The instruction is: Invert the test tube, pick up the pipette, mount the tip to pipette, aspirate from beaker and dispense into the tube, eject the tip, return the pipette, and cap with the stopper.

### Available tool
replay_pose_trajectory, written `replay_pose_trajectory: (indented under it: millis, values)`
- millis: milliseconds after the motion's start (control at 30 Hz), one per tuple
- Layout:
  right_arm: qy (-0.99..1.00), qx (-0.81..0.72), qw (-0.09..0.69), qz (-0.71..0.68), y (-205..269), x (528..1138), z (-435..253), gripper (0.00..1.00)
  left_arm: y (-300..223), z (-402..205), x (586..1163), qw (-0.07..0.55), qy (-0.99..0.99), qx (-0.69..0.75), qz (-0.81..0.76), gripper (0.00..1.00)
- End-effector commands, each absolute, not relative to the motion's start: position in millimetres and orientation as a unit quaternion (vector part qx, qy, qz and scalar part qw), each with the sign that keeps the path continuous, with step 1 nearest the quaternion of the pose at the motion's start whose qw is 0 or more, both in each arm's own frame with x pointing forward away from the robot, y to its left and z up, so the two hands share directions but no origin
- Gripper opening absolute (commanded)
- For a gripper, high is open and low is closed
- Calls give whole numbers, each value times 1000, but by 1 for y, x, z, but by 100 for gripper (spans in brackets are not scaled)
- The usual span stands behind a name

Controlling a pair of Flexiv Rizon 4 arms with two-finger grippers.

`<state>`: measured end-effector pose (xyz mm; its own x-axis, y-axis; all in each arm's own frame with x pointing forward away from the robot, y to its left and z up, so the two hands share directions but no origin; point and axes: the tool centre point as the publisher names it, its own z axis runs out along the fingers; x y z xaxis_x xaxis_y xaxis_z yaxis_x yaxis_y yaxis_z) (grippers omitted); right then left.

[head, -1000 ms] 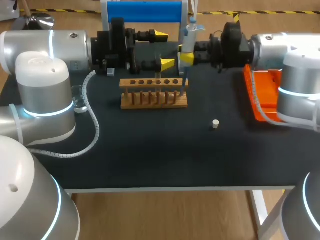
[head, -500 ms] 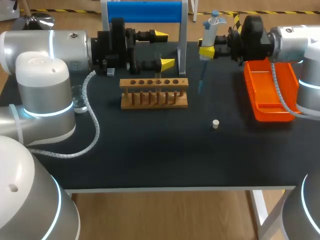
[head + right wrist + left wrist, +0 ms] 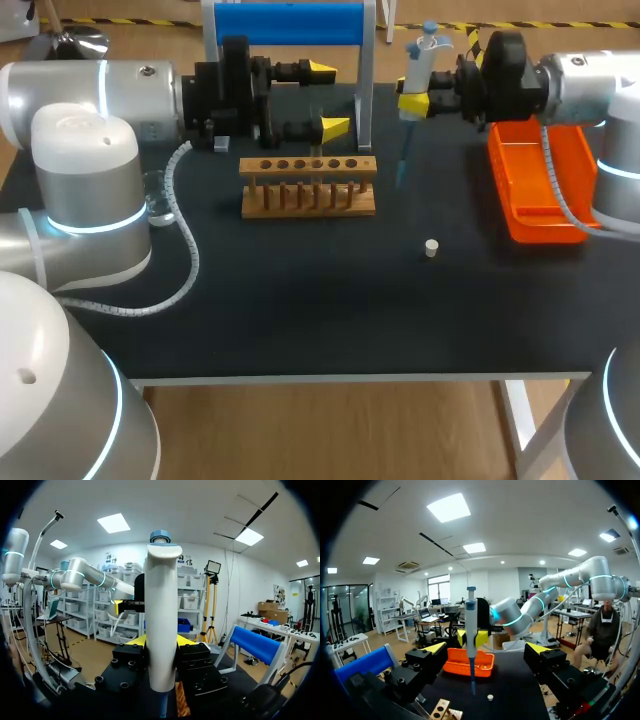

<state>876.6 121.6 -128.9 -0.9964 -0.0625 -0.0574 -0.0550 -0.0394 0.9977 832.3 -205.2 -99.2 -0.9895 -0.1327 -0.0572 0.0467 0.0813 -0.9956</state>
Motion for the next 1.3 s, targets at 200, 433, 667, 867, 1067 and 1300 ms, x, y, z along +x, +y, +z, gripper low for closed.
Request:
replay_pose_trajectory:
  millis: [200,433,667,867,1067,1300]
  values:
    - [-694,55,31,-717,92,879,-117,0,-205,-100,832,67,732,-29,-678,100]
    - [-697,54,49,-713,47,889,-119,0,-205,-100,832,67,732,-29,-678,100]
    - [-698,52,53,-712,-3,902,-119,0,-205,-100,832,67,732,-29,-678,100]
    - [-700,51,45,-711,-40,910,-115,0,-205,-100,832,67,732,-29,-678,100]
    - [-697,52,35,-714,-74,920,-112,0,-205,-100,832,67,732,-29,-678,100]
    - [-697,54,32,-715,-107,927,-117,0,-205,-100,832,67,732,-29,-678,100]
